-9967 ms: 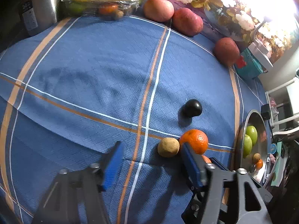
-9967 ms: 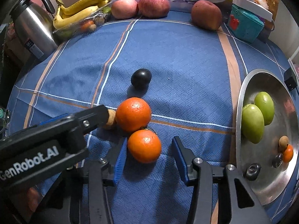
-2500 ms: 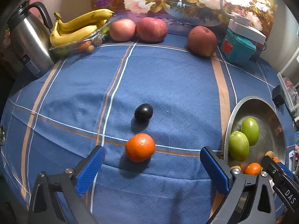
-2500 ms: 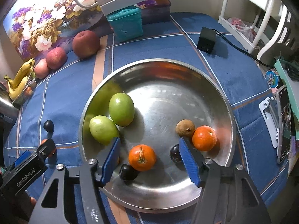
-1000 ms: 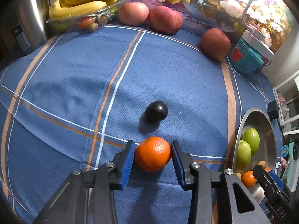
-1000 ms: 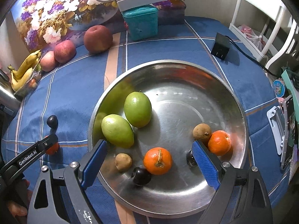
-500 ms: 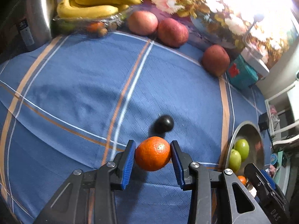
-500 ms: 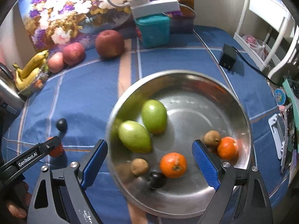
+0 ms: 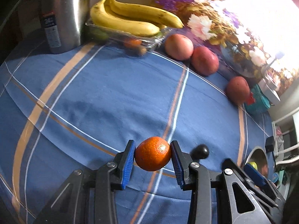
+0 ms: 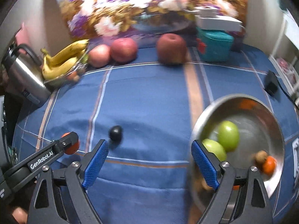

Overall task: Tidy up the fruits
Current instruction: 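Grasp the orange with the left tool while the right tool grasps the dark plum, then carry the orange and dark plum over the steel plate with both tools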

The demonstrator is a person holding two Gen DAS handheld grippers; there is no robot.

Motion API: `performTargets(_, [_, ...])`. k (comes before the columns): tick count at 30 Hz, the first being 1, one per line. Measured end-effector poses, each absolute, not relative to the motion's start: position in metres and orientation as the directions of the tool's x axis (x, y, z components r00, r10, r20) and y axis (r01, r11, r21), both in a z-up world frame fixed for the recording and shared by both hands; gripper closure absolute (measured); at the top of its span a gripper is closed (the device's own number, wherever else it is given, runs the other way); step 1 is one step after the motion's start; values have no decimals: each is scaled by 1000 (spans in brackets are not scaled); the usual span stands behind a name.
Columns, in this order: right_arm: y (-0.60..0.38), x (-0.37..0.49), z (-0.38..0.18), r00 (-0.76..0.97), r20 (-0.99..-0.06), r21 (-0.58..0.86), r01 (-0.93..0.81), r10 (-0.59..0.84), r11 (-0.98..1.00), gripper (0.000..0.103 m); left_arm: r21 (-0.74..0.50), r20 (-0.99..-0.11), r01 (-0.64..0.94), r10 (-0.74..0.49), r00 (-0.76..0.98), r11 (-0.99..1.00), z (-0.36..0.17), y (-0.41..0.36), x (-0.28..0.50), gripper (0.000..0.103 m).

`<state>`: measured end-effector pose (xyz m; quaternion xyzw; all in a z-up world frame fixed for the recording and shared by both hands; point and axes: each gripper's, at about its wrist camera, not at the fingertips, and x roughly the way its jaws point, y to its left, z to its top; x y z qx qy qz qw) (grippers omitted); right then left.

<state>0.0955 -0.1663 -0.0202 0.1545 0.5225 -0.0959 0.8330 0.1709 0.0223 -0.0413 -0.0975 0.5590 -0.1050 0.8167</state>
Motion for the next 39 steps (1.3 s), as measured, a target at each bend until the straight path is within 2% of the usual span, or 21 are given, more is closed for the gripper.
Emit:
performTargets(2, [-153,107,-27,427,-904,159,297,18,942,26,-282,-892,54,-283,354,958,-43,25,175,62])
performTargets(8, [-128,137,-46,390,-920,151,252,43,956,41,-300,-891,37,-293,345,953,-49,26,180,62])
performTargets(13, [-124,149,-60,357,-933,147,250,50,957,51,-305,-892,35,-298,340,952,-50,28,179,62])
performTargets(24, [-120,156,-76,340,-938,155,247,64,957,64,-308,-893,29,-300,335,951,-53,28,181,62])
performTargets(28, [-119,156,-80,343,-936,174,238,85,955,76,-302,-895,26,-293,335,953,-52,28,181,62])
performTargets(39, [-129,137,-62,377,-921,206,244,103,947,77,-290,-882,94,-304,360,952,-30,6,166,62])
